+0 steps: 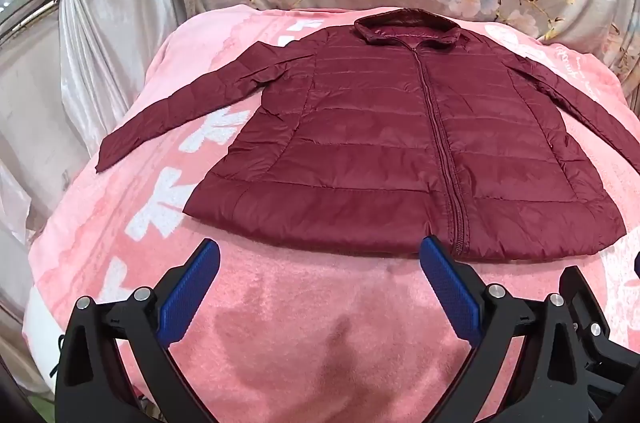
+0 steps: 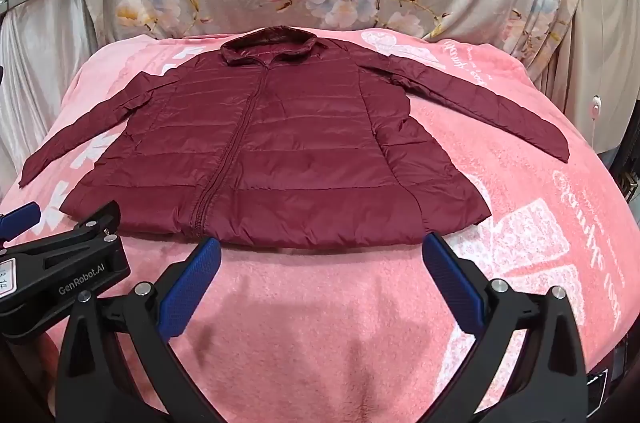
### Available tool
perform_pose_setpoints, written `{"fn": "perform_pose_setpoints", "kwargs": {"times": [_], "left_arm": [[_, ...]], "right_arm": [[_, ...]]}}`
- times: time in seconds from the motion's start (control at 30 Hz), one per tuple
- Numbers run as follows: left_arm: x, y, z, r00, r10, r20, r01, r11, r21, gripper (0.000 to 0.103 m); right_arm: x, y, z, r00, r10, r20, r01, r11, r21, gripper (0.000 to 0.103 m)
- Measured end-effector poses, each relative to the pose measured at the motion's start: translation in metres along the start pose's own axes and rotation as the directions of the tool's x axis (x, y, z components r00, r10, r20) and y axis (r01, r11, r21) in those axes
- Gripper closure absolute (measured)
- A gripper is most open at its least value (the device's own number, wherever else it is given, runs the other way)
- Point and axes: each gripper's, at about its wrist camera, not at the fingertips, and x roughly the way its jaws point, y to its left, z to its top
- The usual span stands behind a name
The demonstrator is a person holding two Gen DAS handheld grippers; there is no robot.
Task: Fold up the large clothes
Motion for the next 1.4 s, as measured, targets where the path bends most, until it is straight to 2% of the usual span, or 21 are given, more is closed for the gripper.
{"fn": "perform_pose_setpoints", "kwargs": {"times": [0.03,0.3,1.4], "left_arm": [[0.001,0.002,0.000,1.000,-0.024,-0.006,0.024,1.000,-0.018,0.006],[-0.003,0.001,0.001,1.000,-0.022,-0.001,0.022,1.000,-0.015,0.006],[-0.011,0.007,-0.004,0.999,-0.032,0.003,0.032,0.999,-0.026,0.006]], "right_arm": [[0.000,0.000,0.000,1.000,-0.001,0.000,0.001,1.000,-0.001,0.005],[-0.013,0.000,0.000,1.000,-0.004,0.012,0.004,1.000,-0.003,0.005],[-0.010,0.001,-0.004,1.000,0.000,0.016,0.000,1.000,0.004,0.005]]}}
